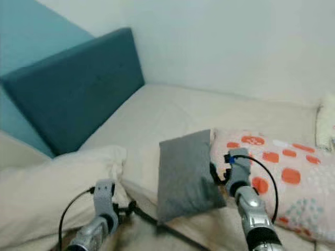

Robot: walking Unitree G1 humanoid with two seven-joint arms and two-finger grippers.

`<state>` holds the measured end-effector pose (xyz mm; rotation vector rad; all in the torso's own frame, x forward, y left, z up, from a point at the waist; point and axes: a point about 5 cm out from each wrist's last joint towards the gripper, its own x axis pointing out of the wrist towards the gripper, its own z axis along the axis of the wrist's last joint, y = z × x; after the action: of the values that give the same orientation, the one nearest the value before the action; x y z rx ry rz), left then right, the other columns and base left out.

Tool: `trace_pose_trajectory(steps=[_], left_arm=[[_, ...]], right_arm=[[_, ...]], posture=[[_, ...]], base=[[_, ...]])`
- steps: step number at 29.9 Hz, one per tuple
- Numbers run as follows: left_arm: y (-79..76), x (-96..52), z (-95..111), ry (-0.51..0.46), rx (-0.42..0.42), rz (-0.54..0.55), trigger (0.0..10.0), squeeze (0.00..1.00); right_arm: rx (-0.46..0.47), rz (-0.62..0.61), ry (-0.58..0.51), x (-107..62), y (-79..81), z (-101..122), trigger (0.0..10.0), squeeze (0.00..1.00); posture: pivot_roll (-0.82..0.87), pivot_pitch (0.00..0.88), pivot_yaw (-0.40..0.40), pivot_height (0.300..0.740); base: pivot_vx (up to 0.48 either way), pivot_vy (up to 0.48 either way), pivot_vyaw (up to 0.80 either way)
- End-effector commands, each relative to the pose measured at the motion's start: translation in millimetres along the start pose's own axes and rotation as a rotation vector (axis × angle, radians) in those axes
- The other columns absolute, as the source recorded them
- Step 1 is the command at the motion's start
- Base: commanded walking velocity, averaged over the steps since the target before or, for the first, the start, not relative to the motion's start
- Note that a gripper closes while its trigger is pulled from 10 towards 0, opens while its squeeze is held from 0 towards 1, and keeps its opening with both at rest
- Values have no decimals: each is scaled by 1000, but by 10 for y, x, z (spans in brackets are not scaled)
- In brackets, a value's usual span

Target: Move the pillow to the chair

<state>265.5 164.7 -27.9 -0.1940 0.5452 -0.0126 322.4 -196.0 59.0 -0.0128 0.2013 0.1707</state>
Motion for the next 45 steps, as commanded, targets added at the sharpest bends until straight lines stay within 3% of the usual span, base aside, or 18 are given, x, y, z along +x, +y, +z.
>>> trace_pose_trajectory(steps=[1,4,6,14,25,30,32,34,38,45], left_arm=[[-19,2,-15,8,-9,5,10000,0],[-22,10,2,5,-11,13,10000,0],[-30,24,46,-12,-4,16,10000,0],[-39,40,120,-49,-6,7,10000,0],[-65,75,325,-142,57,-9,10000,0],[-49,92,508,-217,81,-15,10000,0],[-68,109,669,-283,31,-34,10000,0],[-68,109,669,-283,31,-34,10000,0],[-211,118,1010,-424,22,-117,10000,0],[-327,105,1117,-475,79,-174,10000,0]], right_arm=[[17,-15,54,-28,-28,-90,10000,0],[30,14,78,-24,14,-123,10000,0],[61,94,110,-33,122,-179,10000,0],[74,113,126,-49,146,-203,10000,0],[85,186,144,-51,230,-215,10000,0],[56,166,181,-36,245,-252,10000,0],[54,138,185,-25,216,-251,10000,0],[54,138,185,-25,216,-251,10000,0],[75,138,162,2,221,-202,10000,0],[53,113,166,16,204,-196,10000,0]], posture=[[-56,0,83,740],[-56,0,84,740],[-58,0,84,735],[-61,0,84,705],[-57,0,75,660],[-50,0,73,640],[-44,0,73,630],[-44,0,73,630],[-33,0,77,610],[-32,0,79,595]], base=[[0,0,0],[0,0,0],[0,0,0],[0,0,0],[0,0,0],[0,0,0],[0,0,0],[0,0,0],[0,0,0],[0,0,0]])
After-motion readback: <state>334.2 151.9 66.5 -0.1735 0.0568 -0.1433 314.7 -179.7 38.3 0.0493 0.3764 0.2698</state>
